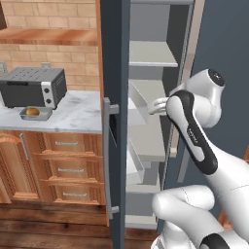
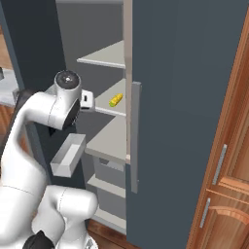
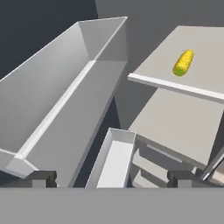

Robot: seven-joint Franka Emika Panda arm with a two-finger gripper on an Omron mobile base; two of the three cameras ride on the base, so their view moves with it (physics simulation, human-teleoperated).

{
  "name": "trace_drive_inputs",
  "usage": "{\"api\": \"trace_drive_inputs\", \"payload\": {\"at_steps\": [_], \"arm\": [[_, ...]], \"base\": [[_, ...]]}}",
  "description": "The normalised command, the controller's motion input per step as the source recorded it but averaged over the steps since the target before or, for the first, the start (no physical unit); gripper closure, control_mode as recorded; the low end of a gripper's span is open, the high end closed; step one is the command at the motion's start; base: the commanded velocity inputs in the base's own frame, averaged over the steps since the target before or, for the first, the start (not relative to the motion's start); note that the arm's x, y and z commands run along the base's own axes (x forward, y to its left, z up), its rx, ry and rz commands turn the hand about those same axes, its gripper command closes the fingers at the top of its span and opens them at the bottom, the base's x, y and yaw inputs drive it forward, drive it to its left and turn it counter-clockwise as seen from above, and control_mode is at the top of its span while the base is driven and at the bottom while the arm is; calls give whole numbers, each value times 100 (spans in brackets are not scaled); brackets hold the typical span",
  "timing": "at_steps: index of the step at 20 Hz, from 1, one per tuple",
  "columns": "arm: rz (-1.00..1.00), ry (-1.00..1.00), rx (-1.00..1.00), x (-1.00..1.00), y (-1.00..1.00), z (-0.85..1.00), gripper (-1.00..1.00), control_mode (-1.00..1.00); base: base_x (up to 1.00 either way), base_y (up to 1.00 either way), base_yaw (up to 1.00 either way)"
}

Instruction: Take the corn and potato out of the freezer and place them in the tupperware container on the counter. Then put the tupperware containing the vegetables back in the freezer.

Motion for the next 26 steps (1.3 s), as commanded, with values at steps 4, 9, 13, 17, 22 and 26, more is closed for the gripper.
{"api": "trace_drive_inputs", "payload": {"at_steps": [4,9,13,17,22,26], "arm": [[8,-5,0,53,18,-20,-100,-100],[5,-16,0,43,96,-11,-100,-100],[0,-17,0,31,93,-3,-100,-100],[0,-20,0,17,13,0,-100,-100],[0,-15,0,-11,-24,0,-100,-100],[-1,7,0,-21,-79,9,-100,-100]], "base": [[0,0,0],[0,0,0],[0,0,0],[0,0,0],[0,0,0],[0,0,0]]}}
